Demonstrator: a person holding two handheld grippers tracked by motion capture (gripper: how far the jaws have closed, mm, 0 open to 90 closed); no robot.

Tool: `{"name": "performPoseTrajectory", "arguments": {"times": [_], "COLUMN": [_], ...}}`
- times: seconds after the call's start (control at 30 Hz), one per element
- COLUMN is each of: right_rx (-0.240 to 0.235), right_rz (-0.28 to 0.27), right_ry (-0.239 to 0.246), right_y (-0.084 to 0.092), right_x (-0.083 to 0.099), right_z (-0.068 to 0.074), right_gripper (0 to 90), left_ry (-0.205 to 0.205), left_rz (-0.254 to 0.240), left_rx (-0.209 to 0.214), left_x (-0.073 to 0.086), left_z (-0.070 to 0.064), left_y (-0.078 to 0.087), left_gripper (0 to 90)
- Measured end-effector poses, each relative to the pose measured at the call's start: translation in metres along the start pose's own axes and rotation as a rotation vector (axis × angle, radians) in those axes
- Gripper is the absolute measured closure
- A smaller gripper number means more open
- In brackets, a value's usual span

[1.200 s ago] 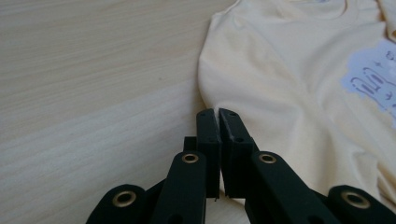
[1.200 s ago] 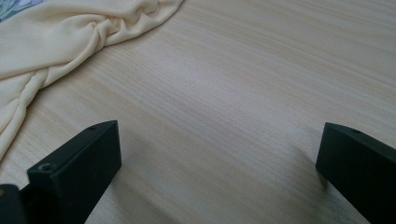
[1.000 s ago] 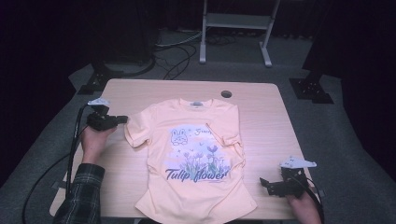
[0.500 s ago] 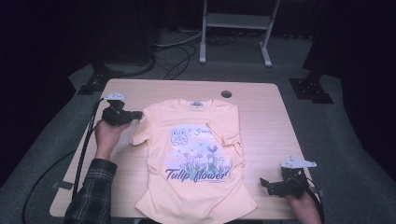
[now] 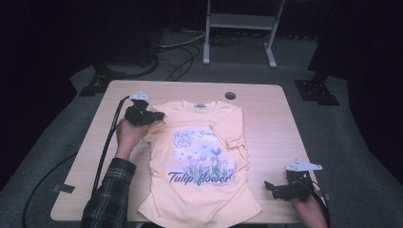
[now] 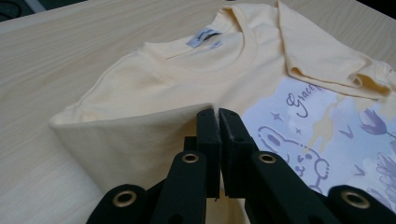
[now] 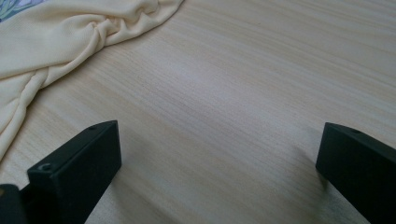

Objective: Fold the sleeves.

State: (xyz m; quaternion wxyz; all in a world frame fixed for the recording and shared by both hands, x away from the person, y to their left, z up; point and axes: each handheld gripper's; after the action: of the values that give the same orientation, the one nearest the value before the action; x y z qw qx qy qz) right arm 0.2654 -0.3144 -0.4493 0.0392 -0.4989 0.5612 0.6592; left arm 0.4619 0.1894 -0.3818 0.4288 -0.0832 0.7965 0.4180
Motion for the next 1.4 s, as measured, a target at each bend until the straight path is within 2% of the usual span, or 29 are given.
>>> {"name": "performPoseTrajectory", "arguments": {"times": [0.13,0.27,0.57,0.93,1.4], "right_rx": [0.000,0.000,0.000,0.000,0.000], "right_rz": [0.000,0.000,0.000,0.000,0.000], "right_ry": [0.000,0.000,0.000,0.000,0.000], "right_y": [0.000,0.000,0.000,0.000,0.000], "right_x": [0.000,0.000,0.000,0.000,0.000], "right_z": [0.000,0.000,0.000,0.000,0.000], "right_gripper": [0.0,0.0,0.0,0.0,0.0], "left_ry": [-0.022,-0.024,-0.026,-0.022,-0.044], "left_rz": [0.004,0.010,0.044,0.064,0.103], "left_rx": [0.014,0.025,0.040,0.055,0.029], "left_x": [-0.005,-0.005,-0.001,0.005,0.005], "left_z": [-0.010,-0.015,-0.018,-0.018,-0.020], "left_y": [-0.009,-0.016,-0.030,-0.048,-0.071], "left_gripper": [87.9,87.9,87.9,87.7,86.8]}}
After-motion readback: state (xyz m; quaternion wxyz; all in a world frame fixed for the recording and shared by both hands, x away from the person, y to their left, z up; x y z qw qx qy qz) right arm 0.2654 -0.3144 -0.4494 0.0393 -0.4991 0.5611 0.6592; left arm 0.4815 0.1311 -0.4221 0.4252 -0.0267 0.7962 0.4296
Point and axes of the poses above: each handheld gripper's, and its own axes: y roughly backward along the jaws, x roughly out of its underside, z roughly to its left, and after that the axes turned 11 degrees about y, right-handed
